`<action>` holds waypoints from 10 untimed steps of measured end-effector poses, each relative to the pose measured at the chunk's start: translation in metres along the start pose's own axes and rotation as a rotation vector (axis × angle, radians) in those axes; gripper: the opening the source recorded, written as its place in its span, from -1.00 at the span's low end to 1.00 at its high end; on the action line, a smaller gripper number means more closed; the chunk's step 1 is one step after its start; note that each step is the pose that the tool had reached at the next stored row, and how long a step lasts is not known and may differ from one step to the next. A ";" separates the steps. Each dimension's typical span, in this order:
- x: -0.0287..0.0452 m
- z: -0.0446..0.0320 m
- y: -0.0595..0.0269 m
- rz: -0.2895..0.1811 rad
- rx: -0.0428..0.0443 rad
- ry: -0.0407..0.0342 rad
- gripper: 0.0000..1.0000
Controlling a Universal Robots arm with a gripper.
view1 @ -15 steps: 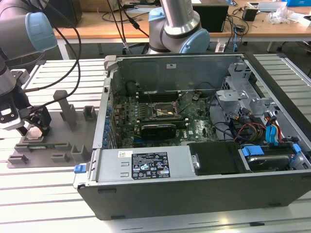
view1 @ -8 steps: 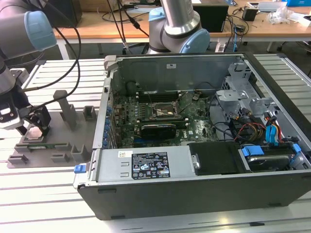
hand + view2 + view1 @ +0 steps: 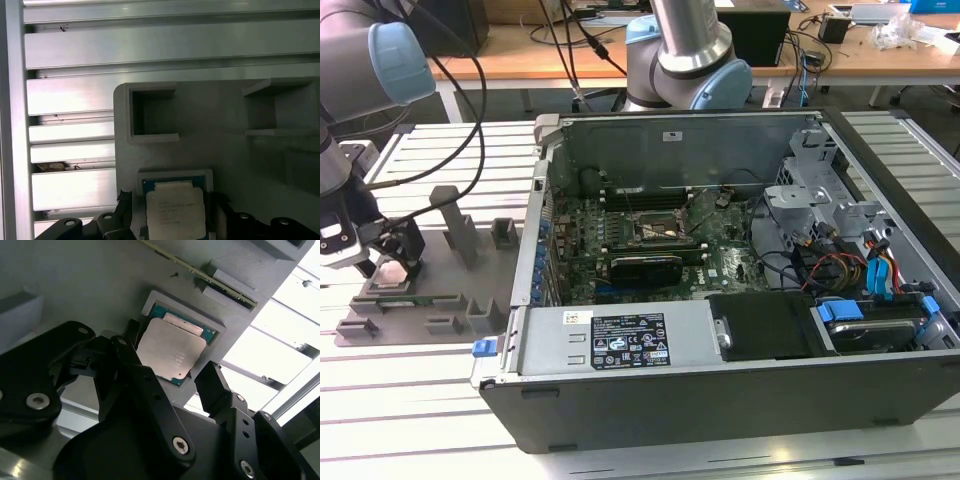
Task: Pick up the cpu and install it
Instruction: 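Pick up the cpu and move it towards the insertion slot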
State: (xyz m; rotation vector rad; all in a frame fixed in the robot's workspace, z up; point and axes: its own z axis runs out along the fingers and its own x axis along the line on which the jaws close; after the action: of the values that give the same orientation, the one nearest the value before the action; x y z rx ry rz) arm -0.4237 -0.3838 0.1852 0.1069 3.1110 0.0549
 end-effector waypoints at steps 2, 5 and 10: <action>0.0000 0.0000 0.0000 -0.006 -0.0002 0.0001 0.44; 0.0001 0.0000 -0.0001 -0.043 -0.0010 0.0029 0.44; 0.0000 -0.0001 0.0000 -0.057 -0.0015 0.0042 0.44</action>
State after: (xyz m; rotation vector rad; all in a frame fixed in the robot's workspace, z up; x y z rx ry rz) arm -0.4237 -0.3838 0.1853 0.0181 3.1159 0.0562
